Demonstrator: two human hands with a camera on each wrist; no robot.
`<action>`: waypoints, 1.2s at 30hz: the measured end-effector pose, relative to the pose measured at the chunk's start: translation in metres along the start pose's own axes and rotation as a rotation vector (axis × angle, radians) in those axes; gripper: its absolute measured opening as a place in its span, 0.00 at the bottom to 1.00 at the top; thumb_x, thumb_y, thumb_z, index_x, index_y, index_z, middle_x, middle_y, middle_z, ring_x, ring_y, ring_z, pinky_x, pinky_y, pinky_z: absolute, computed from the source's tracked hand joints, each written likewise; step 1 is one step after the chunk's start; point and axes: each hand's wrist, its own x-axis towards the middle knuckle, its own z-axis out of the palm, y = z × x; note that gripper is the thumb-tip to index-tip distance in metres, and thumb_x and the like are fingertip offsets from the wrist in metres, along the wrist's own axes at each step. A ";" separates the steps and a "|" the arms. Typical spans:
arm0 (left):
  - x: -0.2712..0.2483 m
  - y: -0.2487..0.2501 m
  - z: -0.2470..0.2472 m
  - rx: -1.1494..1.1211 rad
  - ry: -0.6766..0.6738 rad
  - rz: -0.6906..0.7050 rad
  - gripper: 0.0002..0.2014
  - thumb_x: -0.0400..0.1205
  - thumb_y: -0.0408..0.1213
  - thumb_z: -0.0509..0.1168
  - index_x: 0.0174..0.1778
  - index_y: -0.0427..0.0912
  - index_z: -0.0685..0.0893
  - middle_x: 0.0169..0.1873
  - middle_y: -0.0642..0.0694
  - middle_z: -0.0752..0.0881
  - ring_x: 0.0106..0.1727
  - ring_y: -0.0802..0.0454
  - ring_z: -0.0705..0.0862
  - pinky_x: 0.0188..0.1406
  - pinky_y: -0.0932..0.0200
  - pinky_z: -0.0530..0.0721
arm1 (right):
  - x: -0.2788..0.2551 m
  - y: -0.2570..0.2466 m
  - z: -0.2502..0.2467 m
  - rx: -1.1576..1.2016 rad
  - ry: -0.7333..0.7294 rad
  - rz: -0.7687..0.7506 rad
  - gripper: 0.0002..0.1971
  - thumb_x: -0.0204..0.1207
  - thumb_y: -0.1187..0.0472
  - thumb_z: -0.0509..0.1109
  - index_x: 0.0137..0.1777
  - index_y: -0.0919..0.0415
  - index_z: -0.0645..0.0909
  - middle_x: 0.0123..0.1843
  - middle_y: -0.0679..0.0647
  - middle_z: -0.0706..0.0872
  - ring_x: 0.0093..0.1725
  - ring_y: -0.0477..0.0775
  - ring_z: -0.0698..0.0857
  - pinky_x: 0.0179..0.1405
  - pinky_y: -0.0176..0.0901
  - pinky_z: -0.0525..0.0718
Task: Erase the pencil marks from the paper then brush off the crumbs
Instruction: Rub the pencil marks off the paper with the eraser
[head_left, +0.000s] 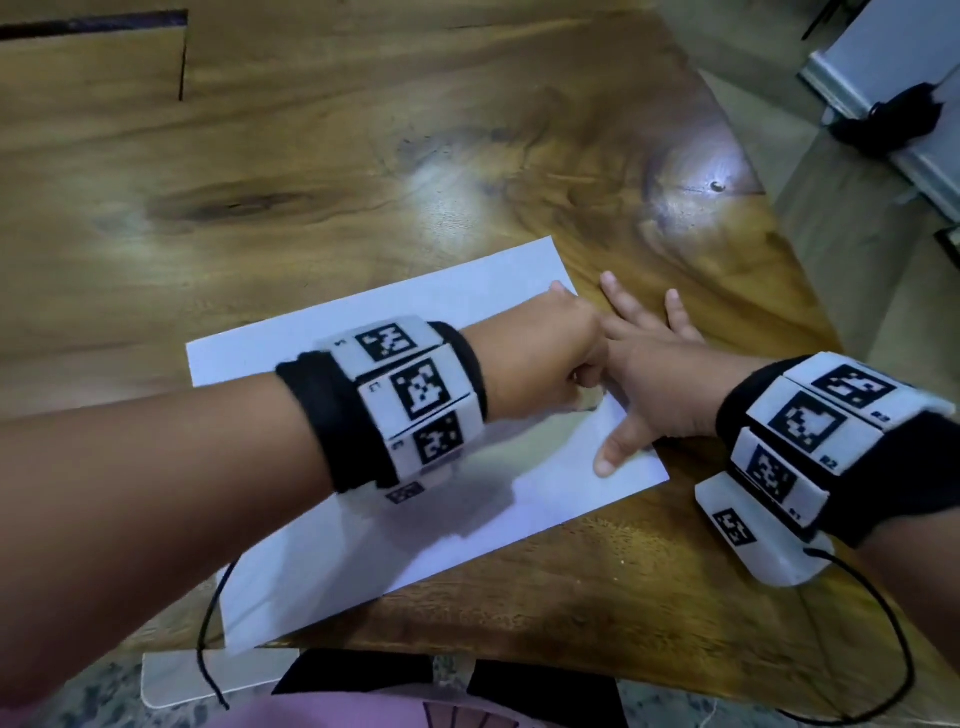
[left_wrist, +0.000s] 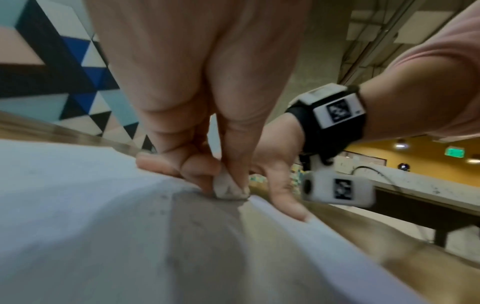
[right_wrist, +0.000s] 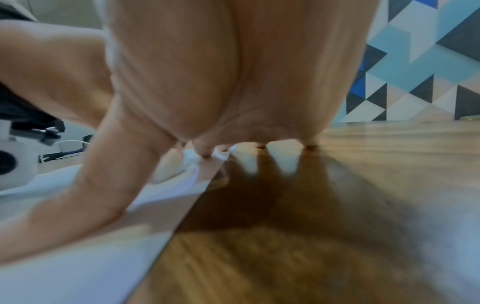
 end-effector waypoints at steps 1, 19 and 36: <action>-0.006 0.000 0.003 -0.015 -0.050 0.015 0.08 0.77 0.36 0.65 0.48 0.38 0.85 0.42 0.43 0.86 0.39 0.52 0.78 0.30 0.66 0.68 | 0.000 0.001 0.001 0.006 0.011 -0.007 0.64 0.48 0.38 0.81 0.79 0.38 0.42 0.66 0.26 0.18 0.74 0.50 0.18 0.72 0.75 0.28; -0.002 -0.005 -0.009 0.019 -0.150 0.028 0.07 0.76 0.34 0.67 0.48 0.39 0.85 0.45 0.44 0.86 0.42 0.52 0.78 0.34 0.63 0.70 | 0.001 0.000 0.002 -0.008 0.008 0.003 0.62 0.48 0.37 0.81 0.79 0.37 0.45 0.74 0.29 0.21 0.72 0.47 0.16 0.71 0.74 0.27; -0.020 -0.018 -0.002 0.040 -0.116 0.092 0.02 0.75 0.33 0.66 0.40 0.40 0.82 0.35 0.45 0.82 0.38 0.46 0.80 0.39 0.58 0.76 | 0.000 0.001 0.001 -0.004 -0.006 -0.002 0.69 0.47 0.36 0.80 0.76 0.34 0.28 0.67 0.26 0.17 0.74 0.48 0.18 0.72 0.74 0.29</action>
